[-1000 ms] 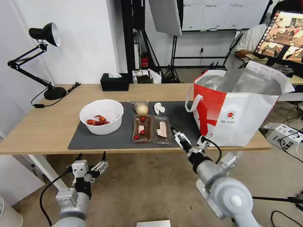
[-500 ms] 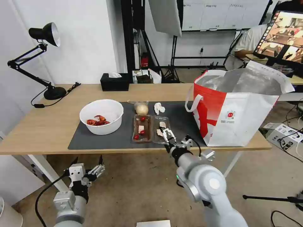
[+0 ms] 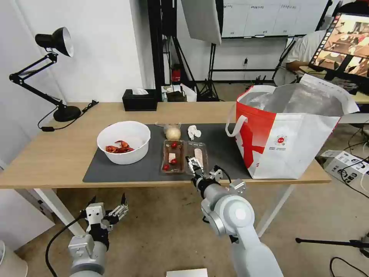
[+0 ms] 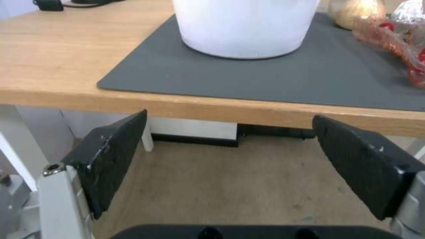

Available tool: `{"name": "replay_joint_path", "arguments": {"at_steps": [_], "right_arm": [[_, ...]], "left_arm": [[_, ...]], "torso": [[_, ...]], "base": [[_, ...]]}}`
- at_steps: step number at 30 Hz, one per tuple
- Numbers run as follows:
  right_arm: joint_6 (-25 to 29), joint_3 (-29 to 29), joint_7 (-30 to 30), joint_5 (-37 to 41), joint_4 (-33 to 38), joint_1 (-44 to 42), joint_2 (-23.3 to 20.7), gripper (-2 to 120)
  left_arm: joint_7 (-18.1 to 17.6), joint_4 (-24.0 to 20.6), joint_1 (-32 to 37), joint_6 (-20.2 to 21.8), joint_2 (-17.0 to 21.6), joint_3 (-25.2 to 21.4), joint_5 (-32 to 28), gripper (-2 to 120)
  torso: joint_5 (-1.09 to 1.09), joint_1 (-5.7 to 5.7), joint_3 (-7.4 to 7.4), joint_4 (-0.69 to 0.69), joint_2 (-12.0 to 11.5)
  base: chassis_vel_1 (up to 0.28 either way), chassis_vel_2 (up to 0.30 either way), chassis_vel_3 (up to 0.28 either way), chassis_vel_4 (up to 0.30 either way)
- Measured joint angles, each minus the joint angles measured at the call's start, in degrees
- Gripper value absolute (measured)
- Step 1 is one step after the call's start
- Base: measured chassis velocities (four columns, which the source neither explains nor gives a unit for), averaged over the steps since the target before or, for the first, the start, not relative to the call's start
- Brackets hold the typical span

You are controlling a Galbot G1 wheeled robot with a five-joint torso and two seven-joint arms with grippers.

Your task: Pick up the trash from the table and place it into the takeout bag.

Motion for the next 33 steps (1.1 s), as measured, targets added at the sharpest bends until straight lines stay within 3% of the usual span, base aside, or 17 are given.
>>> {"name": "replay_joint_path", "arguments": {"at_steps": [33], "right_arm": [[0.82, 0.37, -0.02, -0.75, -1.83, 1.64, 0.66, 100]], "left_arm": [[0.02, -0.52, -0.60, -0.28, 0.47, -0.57, -0.34, 100]], "torso": [[0.00, 0.00, 0.00, 0.00, 0.00]], "base": [[0.000, 0.000, 0.000, 0.000]]}}
